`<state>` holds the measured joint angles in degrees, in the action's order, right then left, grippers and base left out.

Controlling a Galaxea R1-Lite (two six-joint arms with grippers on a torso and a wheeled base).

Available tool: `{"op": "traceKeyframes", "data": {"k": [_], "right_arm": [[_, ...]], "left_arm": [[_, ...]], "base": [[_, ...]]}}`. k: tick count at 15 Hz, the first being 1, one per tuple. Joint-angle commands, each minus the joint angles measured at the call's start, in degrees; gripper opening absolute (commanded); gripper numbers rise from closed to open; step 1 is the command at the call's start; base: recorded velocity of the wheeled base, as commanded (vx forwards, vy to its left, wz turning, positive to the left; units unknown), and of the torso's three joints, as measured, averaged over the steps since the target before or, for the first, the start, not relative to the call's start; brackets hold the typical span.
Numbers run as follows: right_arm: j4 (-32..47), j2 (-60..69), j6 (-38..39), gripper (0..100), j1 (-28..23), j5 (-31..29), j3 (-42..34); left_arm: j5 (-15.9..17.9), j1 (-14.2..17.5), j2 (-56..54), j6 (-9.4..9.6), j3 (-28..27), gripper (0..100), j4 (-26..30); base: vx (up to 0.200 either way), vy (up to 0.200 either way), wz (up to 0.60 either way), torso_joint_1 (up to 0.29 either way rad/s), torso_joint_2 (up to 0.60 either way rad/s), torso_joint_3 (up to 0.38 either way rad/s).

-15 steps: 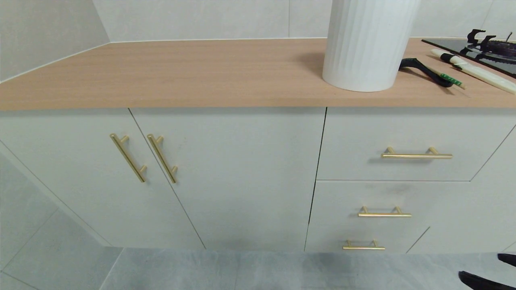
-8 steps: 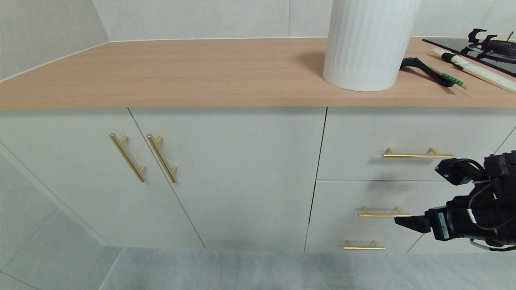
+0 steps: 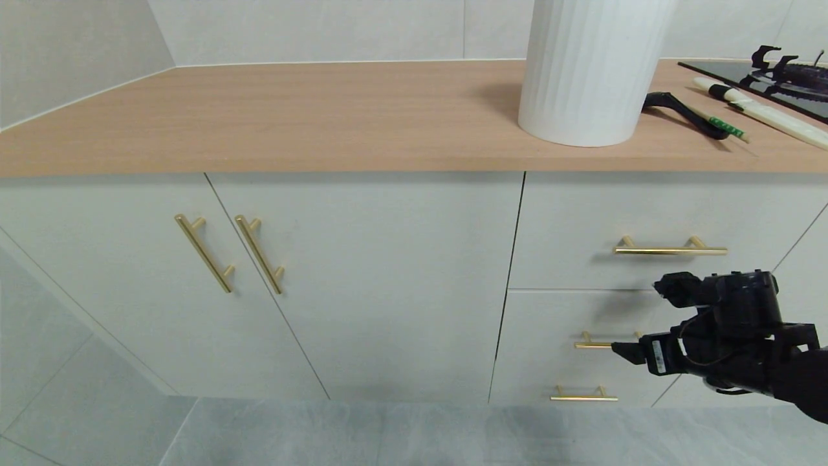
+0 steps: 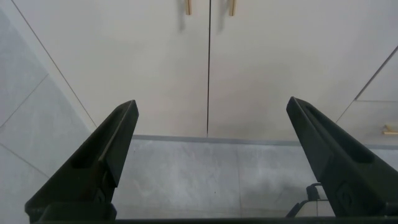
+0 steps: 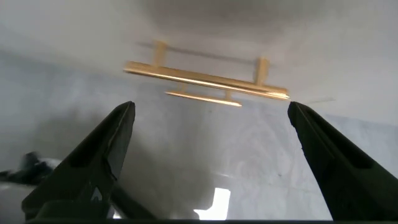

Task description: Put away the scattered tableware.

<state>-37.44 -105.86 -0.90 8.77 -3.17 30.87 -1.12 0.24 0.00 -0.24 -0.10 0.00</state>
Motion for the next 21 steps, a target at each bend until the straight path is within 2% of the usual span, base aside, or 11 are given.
{"op": "traceKeyframes", "data": {"k": [1,5,8,21], "right_arm": [[-0.97,-3.30,0.02,100,-0.06,-0.70,-0.54],[-8.44,-7.16,3.19,100,0.02,-3.51,-0.19],[-15.65,-11.73,4.15,100,0.02,-8.17,0.33],[-16.88,-15.87,6.70,100,0.02,-10.63,2.27]], "left_arm": [[-0.02,0.02,0.09,-0.02,0.01,100,0.00],[-0.02,0.02,0.09,-0.02,0.01,100,0.00],[-0.02,0.02,0.09,-0.02,0.01,100,0.00],[-0.02,0.02,0.09,-0.02,0.01,100,0.00]], "base": [[0.000,0.000,0.00,0.000,0.00,0.000],[0.000,0.000,0.00,0.000,0.00,0.000],[0.000,0.000,0.00,0.000,0.00,0.000],[0.000,0.000,0.00,0.000,0.00,0.000]]}}
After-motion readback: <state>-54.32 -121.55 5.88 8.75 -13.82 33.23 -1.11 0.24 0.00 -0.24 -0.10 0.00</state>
